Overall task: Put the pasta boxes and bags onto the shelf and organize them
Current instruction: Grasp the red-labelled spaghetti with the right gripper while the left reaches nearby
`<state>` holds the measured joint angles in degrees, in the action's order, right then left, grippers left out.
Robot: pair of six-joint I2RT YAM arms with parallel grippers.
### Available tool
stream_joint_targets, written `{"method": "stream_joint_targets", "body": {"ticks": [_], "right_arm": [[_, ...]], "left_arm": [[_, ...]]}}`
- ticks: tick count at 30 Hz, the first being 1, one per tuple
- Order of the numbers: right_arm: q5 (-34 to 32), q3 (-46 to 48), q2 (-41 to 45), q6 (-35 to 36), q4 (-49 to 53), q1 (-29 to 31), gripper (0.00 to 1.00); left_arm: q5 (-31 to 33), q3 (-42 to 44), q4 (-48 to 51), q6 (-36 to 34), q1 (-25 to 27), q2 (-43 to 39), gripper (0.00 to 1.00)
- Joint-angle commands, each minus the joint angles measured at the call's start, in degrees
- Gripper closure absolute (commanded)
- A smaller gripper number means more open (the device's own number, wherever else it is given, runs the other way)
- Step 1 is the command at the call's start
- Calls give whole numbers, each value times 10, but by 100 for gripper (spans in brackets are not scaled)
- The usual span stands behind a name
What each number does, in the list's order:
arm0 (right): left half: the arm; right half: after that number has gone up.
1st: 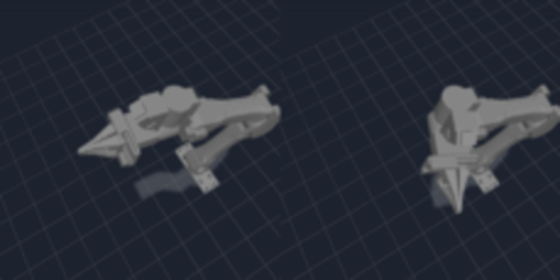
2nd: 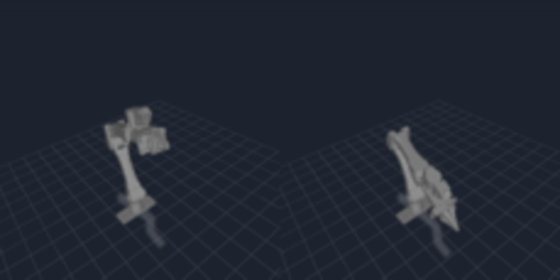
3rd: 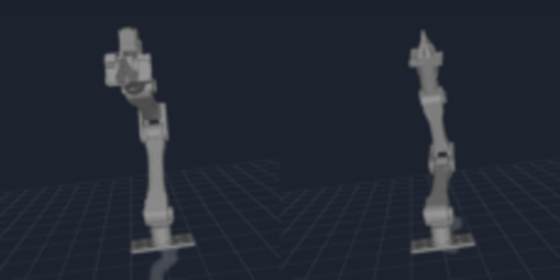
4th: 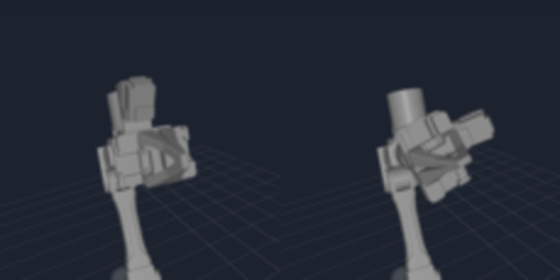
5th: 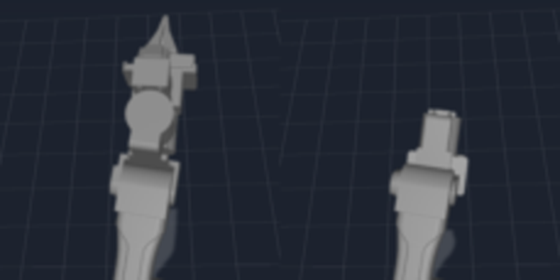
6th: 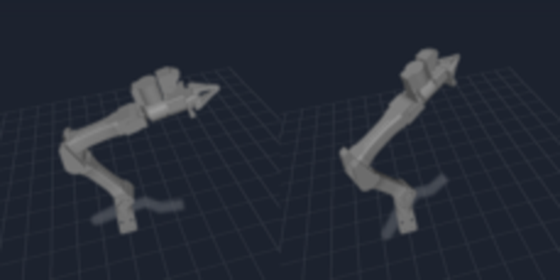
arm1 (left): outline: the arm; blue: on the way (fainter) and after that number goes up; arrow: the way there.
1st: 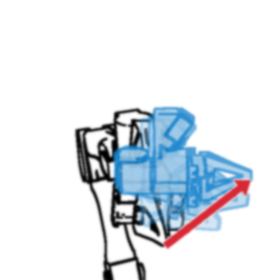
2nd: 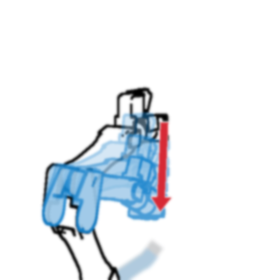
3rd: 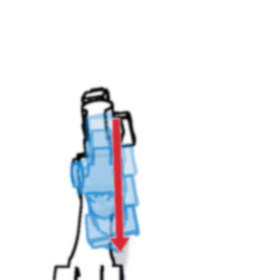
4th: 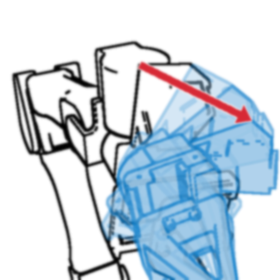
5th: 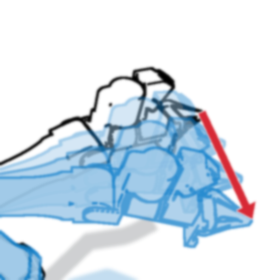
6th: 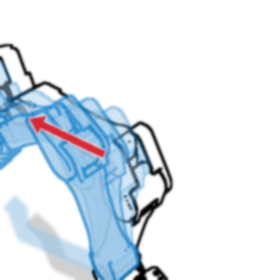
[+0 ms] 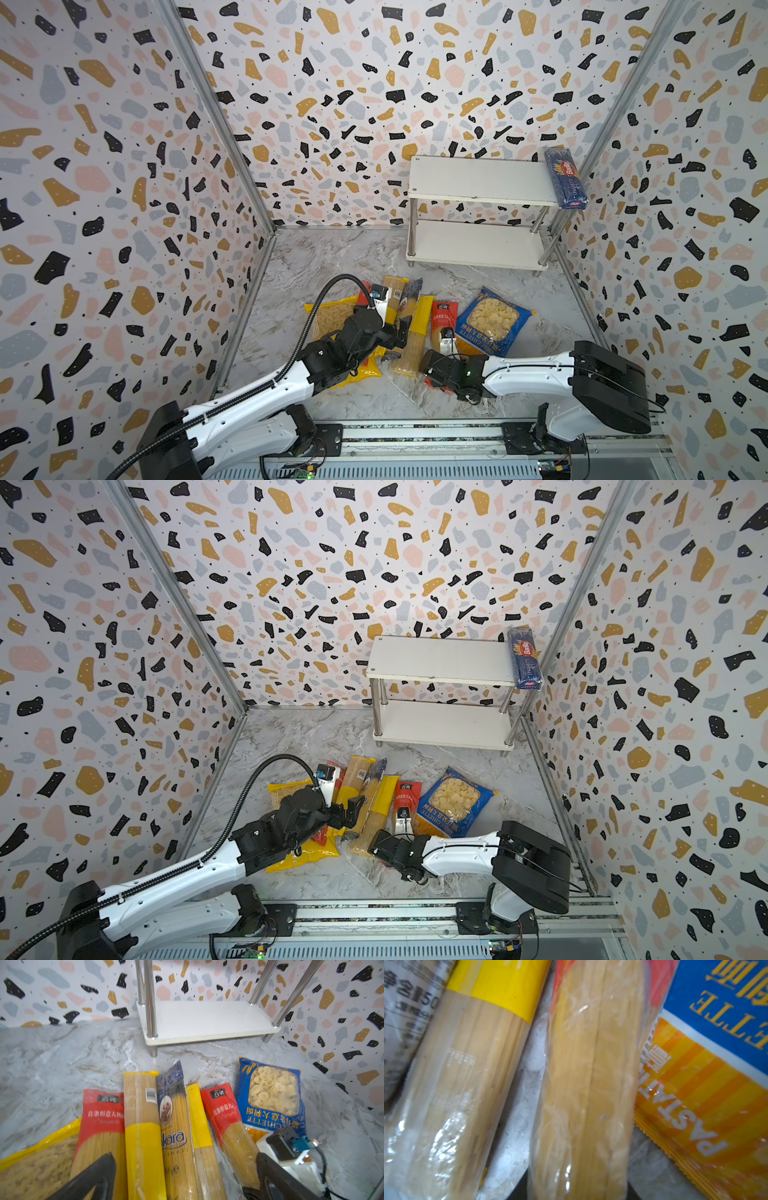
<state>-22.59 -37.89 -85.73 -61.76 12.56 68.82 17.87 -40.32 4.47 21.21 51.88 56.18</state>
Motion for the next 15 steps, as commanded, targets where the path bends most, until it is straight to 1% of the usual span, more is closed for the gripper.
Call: {"method": "stream_joint_targets", "body": {"ticks": [1,4,8,12,15], "right_arm": [[60,14,28,36,36,0,76],[62,5,69,52,45,-6,82],[73,7,133,68,50,-23,86],[90,19,204,84,47,-43,89],[105,33,255,92,42,-62,89]], "left_arm": [[9,-44,11,-44,3,3,1],[4,-66,11,-49,2,17,0],[-2,-80,9,-50,3,33,0],[1,-81,4,-49,3,42,1],[-3,-86,2,-45,3,48,1]]}}
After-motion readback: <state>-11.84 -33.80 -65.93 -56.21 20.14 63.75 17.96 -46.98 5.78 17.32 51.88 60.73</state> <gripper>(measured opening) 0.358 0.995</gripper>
